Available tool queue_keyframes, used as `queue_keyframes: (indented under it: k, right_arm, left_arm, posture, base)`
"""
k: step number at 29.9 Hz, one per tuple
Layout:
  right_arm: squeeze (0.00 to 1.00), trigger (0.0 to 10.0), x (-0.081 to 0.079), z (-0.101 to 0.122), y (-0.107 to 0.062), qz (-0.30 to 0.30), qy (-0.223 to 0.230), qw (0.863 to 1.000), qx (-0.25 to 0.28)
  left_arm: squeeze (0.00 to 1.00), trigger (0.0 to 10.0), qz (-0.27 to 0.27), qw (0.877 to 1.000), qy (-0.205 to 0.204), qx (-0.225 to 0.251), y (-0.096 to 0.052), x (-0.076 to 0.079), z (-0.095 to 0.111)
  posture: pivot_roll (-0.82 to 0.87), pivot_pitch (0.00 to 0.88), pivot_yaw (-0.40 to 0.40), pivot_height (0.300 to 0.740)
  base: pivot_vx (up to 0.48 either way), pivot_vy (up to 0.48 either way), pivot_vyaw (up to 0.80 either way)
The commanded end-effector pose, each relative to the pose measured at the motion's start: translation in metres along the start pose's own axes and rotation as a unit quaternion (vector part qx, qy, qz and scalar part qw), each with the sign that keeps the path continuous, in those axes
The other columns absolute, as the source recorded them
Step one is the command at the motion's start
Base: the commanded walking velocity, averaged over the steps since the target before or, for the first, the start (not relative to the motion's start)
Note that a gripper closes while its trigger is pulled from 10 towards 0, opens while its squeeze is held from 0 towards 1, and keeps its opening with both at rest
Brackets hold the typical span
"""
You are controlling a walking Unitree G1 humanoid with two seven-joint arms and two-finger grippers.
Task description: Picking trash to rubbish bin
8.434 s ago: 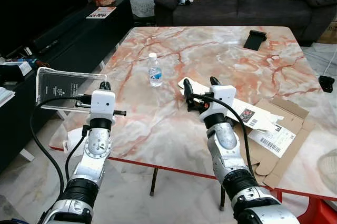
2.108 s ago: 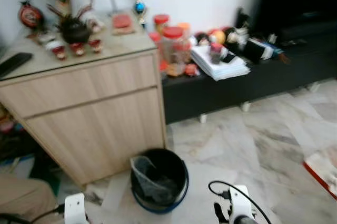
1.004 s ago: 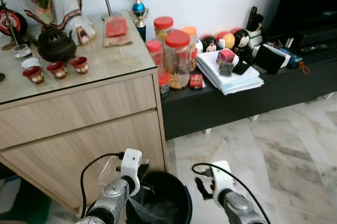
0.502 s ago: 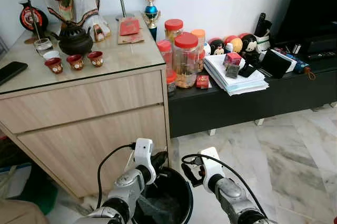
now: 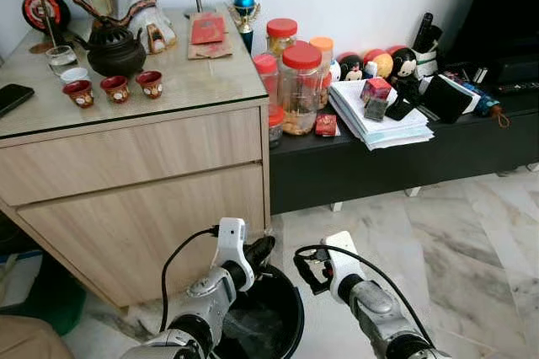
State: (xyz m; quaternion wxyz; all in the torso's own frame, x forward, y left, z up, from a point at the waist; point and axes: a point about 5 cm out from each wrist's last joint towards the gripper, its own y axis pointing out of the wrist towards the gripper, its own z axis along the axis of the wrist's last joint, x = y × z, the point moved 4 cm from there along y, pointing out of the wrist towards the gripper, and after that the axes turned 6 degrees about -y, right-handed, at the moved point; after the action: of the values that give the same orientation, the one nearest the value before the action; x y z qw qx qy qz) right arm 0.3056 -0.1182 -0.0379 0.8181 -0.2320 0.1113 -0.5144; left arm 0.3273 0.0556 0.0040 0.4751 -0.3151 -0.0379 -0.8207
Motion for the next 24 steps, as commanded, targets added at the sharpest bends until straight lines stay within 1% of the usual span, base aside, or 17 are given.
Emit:
queue_keyframes:
  k: [1, 8, 15, 16, 17, 19, 20, 21, 22, 24]
  right_arm:
    - [0.0, 10.0, 0.004, 0.005, 0.0, -0.005, -0.008, 1.0, 0.009]
    - [0.0, 10.0, 0.005, 0.005, 0.0, -0.008, -0.01, 1.0, 0.01]
    - [0.0, 10.0, 0.003, 0.005, 0.001, -0.008, -0.008, 1.0, 0.009]
    - [0.0, 10.0, 0.002, 0.005, 0.001, -0.007, -0.008, 1.0, 0.008]
    - [0.0, 10.0, 0.001, 0.004, 0.001, -0.007, -0.008, 1.0, 0.007]
    - [0.0, 10.0, 0.0, 0.001, 0.0, -0.008, -0.005, 1.0, 0.003]
    - [0.0, 10.0, 0.0, -0.003, -0.001, -0.01, -0.001, 1.0, -0.005]
    - [0.0, 10.0, 0.0, -0.007, -0.002, -0.012, 0.001, 1.0, -0.011]
    - [0.0, 10.0, 0.0, -0.016, -0.005, -0.017, 0.009, 0.999, -0.027]
    - [0.0, 10.0, 0.0, -0.027, -0.008, -0.024, 0.021, 0.998, -0.045]
  left_arm:
    - [1.0, 10.0, -0.004, 1.0, -0.002, 0.021, 0.003, 0.002, 0.01]
    - [1.0, 10.0, -0.002, 1.0, -0.015, 0.027, 0.001, -0.002, 0.011]
    - [1.0, 10.0, 0.032, 0.999, 0.007, 0.036, -0.006, -0.017, 0.019]
    - [0.0, 10.0, 0.04, 0.999, 0.005, 0.037, -0.008, -0.021, 0.019]
    - [0.0, 10.0, 0.045, 0.998, 0.004, 0.038, -0.01, -0.024, 0.019]
    - [0.0, 10.0, 0.072, 0.997, 0.004, 0.039, -0.017, -0.036, 0.019]
    - [0.0, 10.0, 0.104, 0.994, 0.01, 0.036, -0.025, -0.049, 0.016]
    - [0.0, 10.0, 0.127, 0.991, 0.014, 0.033, -0.031, -0.058, 0.015]
    - [0.0, 10.0, 0.193, 0.981, 0.021, 0.027, -0.05, -0.083, 0.009]
    - [0.0, 10.0, 0.265, 0.964, 0.027, 0.014, -0.073, -0.108, 0.002]
  posture:
    - [0.0, 0.06, -0.034, 0.74]
    - [0.0, 0.066, -0.042, 0.74]
    - [0.01, 0.063, -0.045, 0.74]
    - [0.01, 0.06, -0.043, 0.74]
    - [0.01, 0.06, -0.043, 0.74]
    - [0.02, 0.055, -0.038, 0.74]
    - [0.02, 0.052, -0.033, 0.74]
    - [0.02, 0.052, -0.033, 0.74]
    - [0.03, 0.044, -0.027, 0.74]
    - [0.03, 0.04, -0.019, 0.74]
  base:
    - [0.0, 0.0, 0.0]
    - [0.0, 0.0, 0.0]
    - [0.0, 0.0, 0.0]
    - [0.0, 0.0, 0.0]
    - [0.0, 0.0, 0.0]
    - [0.0, 0.0, 0.0]
    - [0.0, 0.0, 0.0]
    - [0.0, 0.0, 0.0]
    - [0.0, 0.0, 0.0]
    - [0.0, 0.0, 0.0]
